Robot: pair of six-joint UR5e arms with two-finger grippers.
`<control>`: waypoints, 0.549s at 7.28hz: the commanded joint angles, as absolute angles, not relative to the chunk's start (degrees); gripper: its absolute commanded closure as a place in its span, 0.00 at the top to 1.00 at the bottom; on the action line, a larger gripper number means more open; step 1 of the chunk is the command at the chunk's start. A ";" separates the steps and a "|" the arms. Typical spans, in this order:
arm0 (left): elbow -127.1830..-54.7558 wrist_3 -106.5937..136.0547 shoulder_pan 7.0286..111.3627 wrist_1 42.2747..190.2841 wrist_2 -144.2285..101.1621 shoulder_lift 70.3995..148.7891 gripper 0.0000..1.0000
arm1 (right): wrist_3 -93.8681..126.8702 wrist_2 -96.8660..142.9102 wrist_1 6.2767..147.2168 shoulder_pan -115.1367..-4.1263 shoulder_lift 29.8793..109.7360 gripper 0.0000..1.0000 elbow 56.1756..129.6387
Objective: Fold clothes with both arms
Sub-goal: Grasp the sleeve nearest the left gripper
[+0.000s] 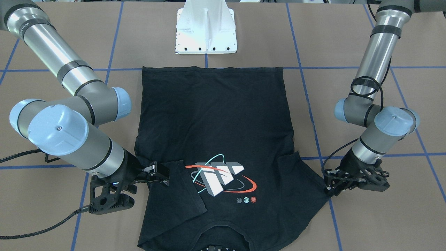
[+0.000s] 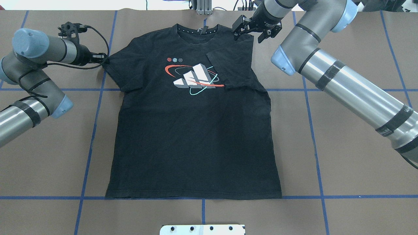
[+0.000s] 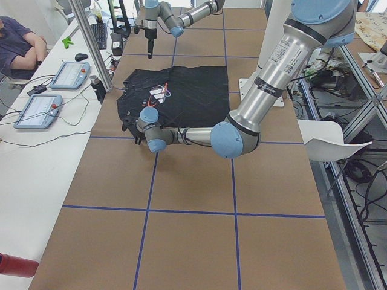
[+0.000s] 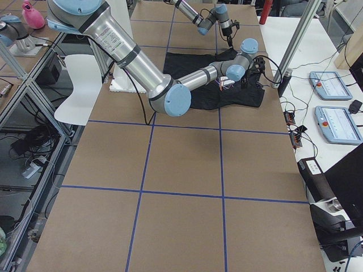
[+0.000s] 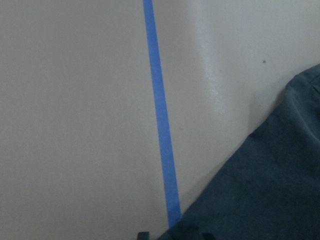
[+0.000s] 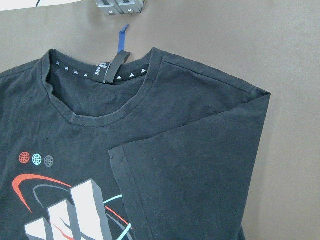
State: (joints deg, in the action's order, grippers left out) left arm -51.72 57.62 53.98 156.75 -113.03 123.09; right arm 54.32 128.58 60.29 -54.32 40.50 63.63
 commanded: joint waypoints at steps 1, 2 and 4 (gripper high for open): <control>-51.94 57.83 53.79 156.62 -113.38 123.22 0.00 | 54.32 128.58 60.29 -54.32 40.52 1.00 63.63; -52.20 57.83 53.96 155.75 -113.55 123.22 0.00 | 54.32 128.58 60.21 -54.32 40.52 1.00 63.63; -53.78 57.92 54.75 154.69 -115.47 123.22 0.00 | 54.23 128.58 60.21 -54.32 40.52 1.00 63.72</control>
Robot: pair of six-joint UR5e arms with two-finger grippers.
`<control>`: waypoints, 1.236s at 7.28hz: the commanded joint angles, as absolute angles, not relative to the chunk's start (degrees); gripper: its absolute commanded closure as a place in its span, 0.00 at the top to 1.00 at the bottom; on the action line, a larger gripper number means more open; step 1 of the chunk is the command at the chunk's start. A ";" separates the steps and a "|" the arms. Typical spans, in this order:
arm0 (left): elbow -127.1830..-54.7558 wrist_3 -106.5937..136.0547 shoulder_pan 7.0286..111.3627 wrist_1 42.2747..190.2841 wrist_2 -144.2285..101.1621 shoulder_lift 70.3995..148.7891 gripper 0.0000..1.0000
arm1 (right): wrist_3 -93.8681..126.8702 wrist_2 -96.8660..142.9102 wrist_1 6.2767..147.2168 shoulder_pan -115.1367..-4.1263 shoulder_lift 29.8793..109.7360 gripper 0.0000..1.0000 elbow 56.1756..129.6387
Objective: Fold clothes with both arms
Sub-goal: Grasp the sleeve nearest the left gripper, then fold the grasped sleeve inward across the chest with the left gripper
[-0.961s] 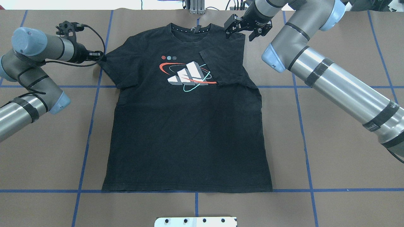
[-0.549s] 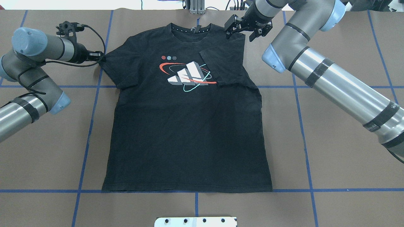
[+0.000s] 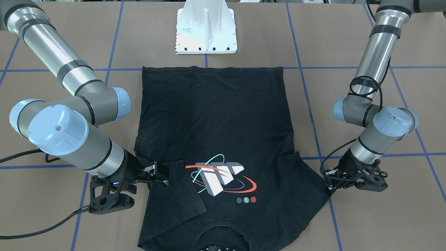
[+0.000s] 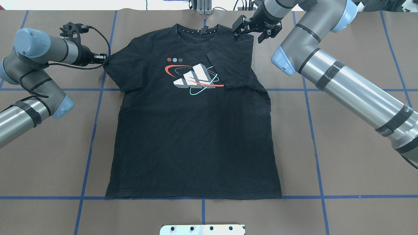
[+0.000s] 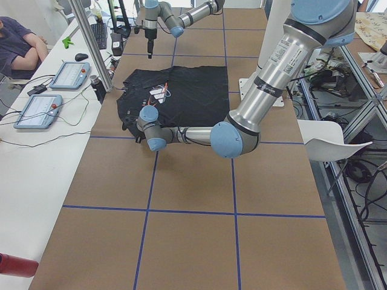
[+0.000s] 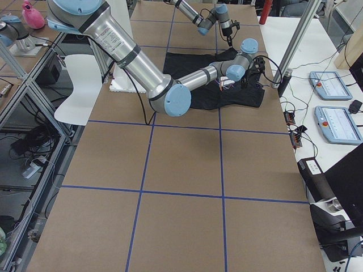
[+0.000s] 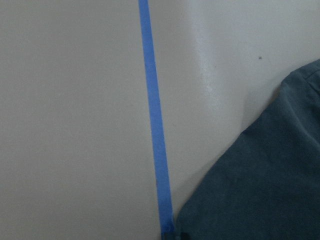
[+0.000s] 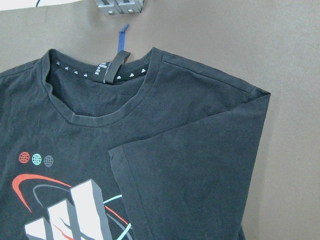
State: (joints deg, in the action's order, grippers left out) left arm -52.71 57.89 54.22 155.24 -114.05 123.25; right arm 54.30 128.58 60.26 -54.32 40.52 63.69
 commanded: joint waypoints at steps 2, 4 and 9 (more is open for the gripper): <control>-59.82 58.44 55.72 149.18 -119.88 123.14 0.00 | 54.23 128.58 60.21 -54.32 40.52 1.00 63.72; -62.75 63.24 55.37 146.09 -119.97 124.61 0.00 | 54.23 128.58 60.03 -54.32 40.69 1.00 63.72; -51.63 76.72 51.78 142.38 -117.96 142.09 0.00 | 53.61 128.58 59.85 -54.49 40.78 1.00 63.72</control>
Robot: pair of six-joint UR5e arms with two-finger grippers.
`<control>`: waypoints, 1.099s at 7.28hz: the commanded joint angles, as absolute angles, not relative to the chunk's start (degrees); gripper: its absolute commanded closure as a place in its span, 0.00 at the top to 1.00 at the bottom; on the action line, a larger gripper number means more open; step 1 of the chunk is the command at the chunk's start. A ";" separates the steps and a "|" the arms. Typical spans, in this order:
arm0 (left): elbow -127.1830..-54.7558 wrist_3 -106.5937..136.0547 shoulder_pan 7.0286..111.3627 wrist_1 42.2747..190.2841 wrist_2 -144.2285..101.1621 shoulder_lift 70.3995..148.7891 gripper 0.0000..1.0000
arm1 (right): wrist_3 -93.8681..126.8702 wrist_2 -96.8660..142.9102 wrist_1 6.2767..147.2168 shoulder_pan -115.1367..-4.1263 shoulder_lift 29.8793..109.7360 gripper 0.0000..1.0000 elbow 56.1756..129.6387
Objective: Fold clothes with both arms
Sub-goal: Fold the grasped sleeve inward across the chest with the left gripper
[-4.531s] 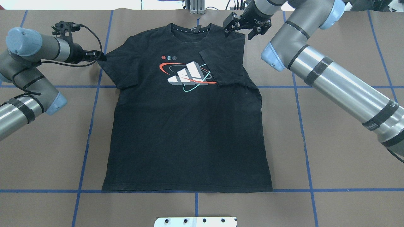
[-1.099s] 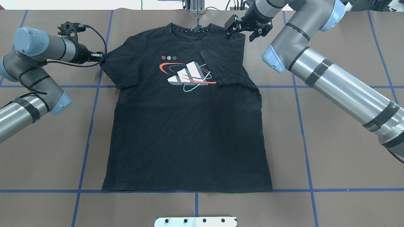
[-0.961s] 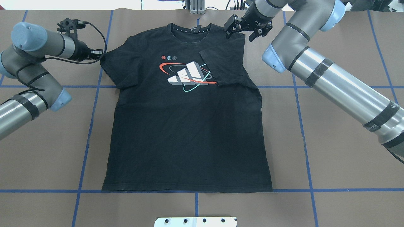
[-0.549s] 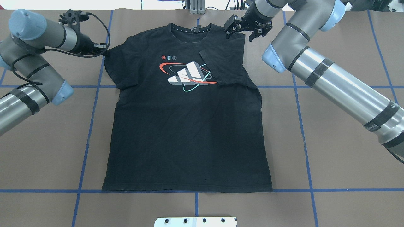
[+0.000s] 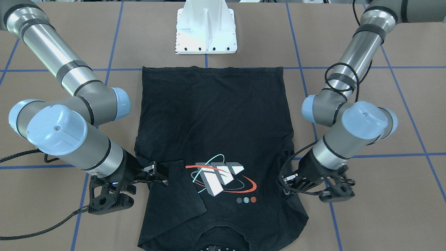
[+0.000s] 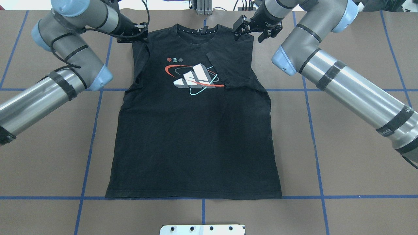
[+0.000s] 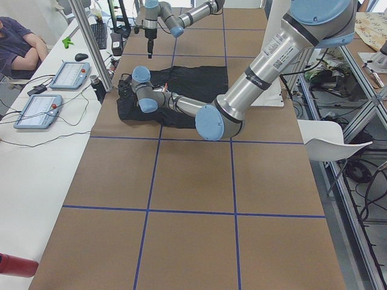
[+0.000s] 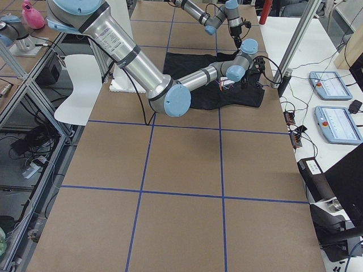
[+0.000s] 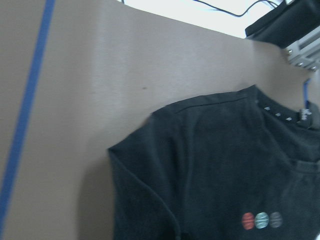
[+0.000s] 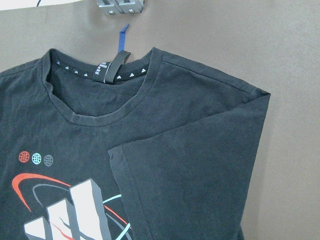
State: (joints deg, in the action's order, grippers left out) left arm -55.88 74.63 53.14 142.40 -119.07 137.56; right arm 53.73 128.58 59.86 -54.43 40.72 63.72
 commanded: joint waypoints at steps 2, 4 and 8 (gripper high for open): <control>-48.61 76.73 49.58 144.30 -114.96 143.96 0.00 | 53.44 128.58 59.94 -54.67 40.78 1.00 63.72; -48.52 76.73 48.61 144.49 -113.73 143.88 0.00 | 53.53 128.58 59.85 -54.67 41.04 1.00 63.72; -48.95 76.47 48.60 144.67 -113.91 143.88 0.99 | 53.35 128.58 59.94 -54.58 41.66 1.00 63.63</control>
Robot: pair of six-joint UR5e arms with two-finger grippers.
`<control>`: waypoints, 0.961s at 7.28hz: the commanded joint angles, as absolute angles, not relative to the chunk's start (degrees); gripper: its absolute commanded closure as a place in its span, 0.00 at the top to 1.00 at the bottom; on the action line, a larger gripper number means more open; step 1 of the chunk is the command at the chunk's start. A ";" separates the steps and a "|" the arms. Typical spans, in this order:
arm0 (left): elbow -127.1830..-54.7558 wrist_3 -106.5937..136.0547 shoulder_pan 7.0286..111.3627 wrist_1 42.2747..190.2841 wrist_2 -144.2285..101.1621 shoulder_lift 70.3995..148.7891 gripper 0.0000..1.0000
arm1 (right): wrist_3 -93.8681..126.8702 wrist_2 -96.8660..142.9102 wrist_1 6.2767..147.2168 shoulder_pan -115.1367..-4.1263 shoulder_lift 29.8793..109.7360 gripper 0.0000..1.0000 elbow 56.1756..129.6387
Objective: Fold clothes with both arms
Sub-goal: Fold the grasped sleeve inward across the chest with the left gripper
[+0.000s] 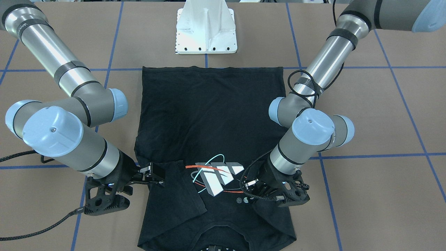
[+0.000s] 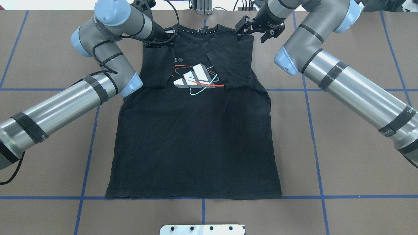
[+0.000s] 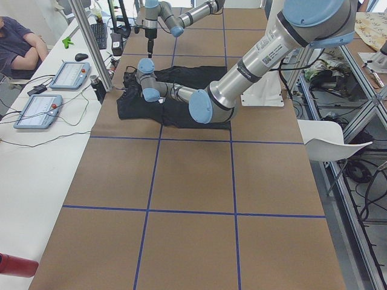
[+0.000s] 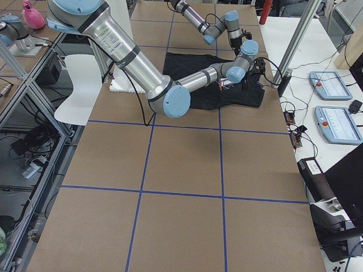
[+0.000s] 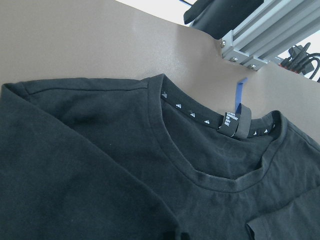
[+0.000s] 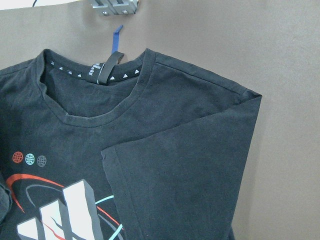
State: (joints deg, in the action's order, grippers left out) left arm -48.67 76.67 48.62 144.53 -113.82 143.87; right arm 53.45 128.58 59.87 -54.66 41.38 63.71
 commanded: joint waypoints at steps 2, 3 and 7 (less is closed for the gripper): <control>-51.75 76.81 48.69 144.58 -114.34 143.79 1.00 | 53.78 129.28 60.47 -54.40 41.75 1.00 63.72; -53.68 77.43 48.69 144.58 -114.52 143.44 1.00 | 53.88 130.68 60.38 -54.40 42.62 1.00 64.33; -75.87 77.34 49.22 143.88 -122.87 123.56 1.00 | 57.72 133.41 70.63 -54.32 54.98 1.00 84.40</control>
State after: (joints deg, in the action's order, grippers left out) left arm -67.71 77.38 49.06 143.98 -120.37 131.35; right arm 55.40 132.84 66.66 -54.38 50.78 77.06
